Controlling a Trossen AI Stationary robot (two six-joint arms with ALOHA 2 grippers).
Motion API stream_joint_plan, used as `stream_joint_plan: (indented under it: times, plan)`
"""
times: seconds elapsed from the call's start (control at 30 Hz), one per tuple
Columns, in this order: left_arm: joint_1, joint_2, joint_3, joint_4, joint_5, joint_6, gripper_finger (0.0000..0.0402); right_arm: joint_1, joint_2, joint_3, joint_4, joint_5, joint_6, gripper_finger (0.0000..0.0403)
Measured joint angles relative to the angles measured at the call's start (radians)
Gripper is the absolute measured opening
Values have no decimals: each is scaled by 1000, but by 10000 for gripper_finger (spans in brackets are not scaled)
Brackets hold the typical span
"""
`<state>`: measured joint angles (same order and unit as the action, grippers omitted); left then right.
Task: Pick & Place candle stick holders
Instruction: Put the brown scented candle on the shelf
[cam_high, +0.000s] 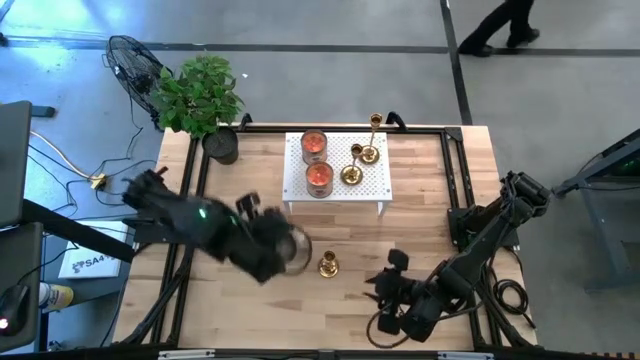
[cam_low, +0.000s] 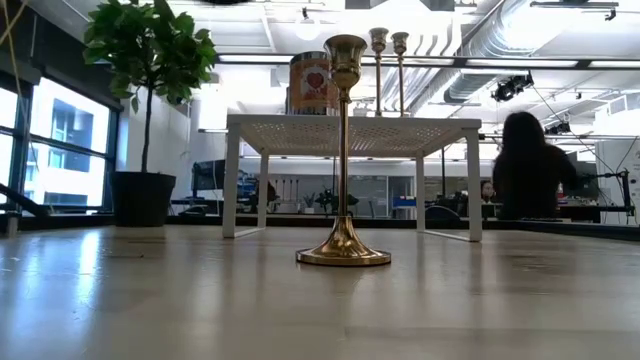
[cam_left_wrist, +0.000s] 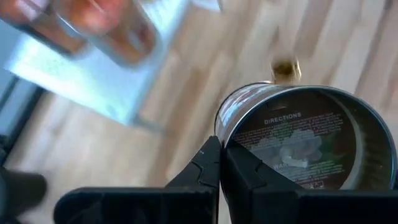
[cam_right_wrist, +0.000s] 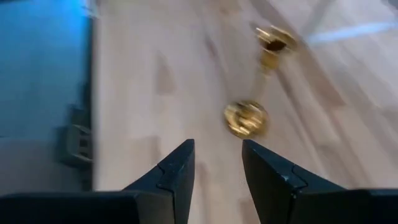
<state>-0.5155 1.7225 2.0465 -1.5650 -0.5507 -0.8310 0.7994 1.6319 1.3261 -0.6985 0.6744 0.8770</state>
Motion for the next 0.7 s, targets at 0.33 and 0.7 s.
stream_joint_plan:
  times: [0.33, 0.7]
  plan:
    - [346, -15, 128, -9, 61, 294, 0, 0, -3, 0, 316, -55, -369, 129]
    - [618, -27, 127, -4, 146, 441, 0, -1, -45, 0, 291, -20, -460, 129]
